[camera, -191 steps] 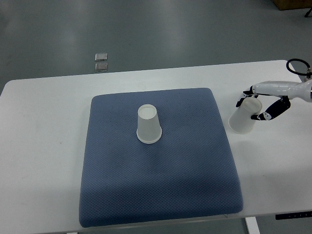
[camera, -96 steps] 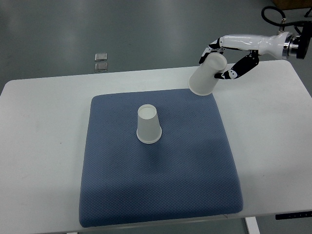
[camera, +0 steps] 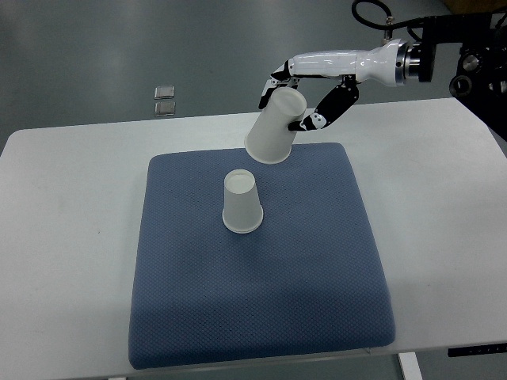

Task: Stack paper cups
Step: 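Lower the held cup onto the upside-down cup on the pad, then open the right hand fingers and release the stacked cup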

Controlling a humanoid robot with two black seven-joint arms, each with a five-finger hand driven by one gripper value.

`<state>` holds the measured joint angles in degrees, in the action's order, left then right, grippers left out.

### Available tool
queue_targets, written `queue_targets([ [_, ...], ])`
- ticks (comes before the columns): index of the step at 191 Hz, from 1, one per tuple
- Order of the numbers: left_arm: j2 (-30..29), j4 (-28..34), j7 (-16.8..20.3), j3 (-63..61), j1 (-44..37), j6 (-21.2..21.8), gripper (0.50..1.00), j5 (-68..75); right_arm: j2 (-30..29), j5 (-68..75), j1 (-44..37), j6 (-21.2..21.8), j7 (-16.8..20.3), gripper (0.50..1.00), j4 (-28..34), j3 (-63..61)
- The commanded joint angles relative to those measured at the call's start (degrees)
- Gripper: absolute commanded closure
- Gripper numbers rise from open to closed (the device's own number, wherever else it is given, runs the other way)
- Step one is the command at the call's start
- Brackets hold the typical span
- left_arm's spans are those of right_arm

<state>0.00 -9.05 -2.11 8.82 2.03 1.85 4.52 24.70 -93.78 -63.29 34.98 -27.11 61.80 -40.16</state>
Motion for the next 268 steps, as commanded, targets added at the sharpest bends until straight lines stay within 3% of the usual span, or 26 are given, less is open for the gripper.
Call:
queue_targets([
  [1, 0.00, 0.00, 0.00, 0.06, -0.01, 0.00, 0.500, 0.05, -1.24, -0.08, -0.43, 0.02, 1.10, 0.955, -0.02, 0.52],
  [268, 0.00, 0.00, 0.00, 0.06, 0.07, 0.00, 0.500, -0.04, -7.56, -1.31, -0.43, 0.02, 5.49, 0.936, 0.07, 5.44],
])
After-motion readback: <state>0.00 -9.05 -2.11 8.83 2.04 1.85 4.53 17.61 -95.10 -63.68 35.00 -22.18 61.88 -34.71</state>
